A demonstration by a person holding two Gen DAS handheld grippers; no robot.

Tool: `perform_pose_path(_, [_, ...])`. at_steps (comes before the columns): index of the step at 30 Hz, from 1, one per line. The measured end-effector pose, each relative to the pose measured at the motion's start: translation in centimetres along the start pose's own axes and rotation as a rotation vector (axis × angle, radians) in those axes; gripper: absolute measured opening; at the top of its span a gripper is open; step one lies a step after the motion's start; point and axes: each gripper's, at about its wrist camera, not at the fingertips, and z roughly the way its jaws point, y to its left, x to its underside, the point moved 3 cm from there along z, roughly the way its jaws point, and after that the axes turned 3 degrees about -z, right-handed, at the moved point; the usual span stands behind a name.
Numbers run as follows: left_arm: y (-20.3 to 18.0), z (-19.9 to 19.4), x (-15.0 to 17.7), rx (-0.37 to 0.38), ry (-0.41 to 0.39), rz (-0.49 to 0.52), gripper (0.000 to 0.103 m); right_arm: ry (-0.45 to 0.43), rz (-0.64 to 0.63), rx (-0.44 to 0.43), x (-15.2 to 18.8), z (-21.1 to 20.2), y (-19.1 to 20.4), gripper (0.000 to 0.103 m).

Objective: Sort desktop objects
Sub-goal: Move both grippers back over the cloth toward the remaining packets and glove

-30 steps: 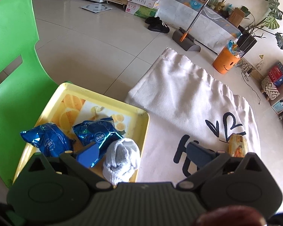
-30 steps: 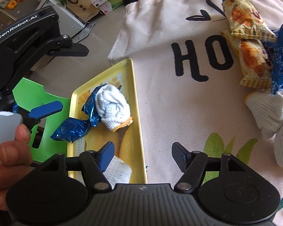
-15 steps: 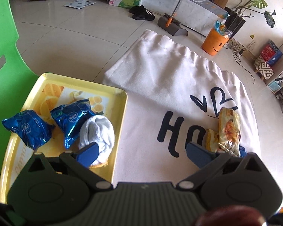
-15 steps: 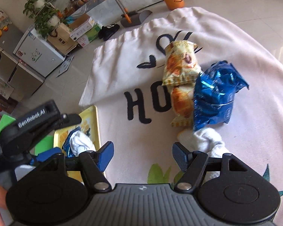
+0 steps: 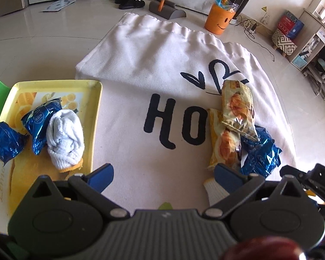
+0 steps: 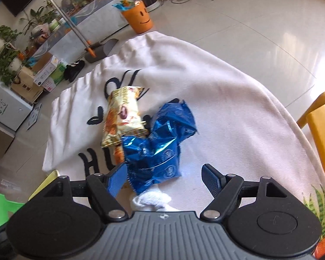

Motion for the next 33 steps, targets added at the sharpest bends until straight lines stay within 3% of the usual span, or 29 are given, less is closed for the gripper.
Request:
perform_pose_path(6, [-0.4, 0.7, 0.6, -0.004, 0.020, 0.025, 0.102, -0.008, 0.107, 0.056, -1.2, 2.1, -2.4, 0.076])
perform_pose_path(12, [-0.3, 1.1, 0.6, -0.007, 0.030, 0.022, 0.102, -0.037, 0.130, 0.116, -1.9, 4.4, -3.2, 0.078])
perform_pose_path(15, [-0.2, 1.5, 0.5, -0.015, 0.039, 0.014, 0.102, -0.048, 0.117, 0.098, -1.9, 5.0, -2.8, 0.080])
perform_pose_path(21, [-0.2, 2.1, 0.2, -0.021, 0.043, -0.001, 0.102, 0.026, 0.066, -0.004, -0.8, 5.6, -0.8, 0.080])
perform_pose_path(33, [0.8, 1.9, -0.3, -0.031, 0.033, -0.045, 0.102, 0.127, -0.018, -0.117, 1.3, 6.0, 1.8, 0.080])
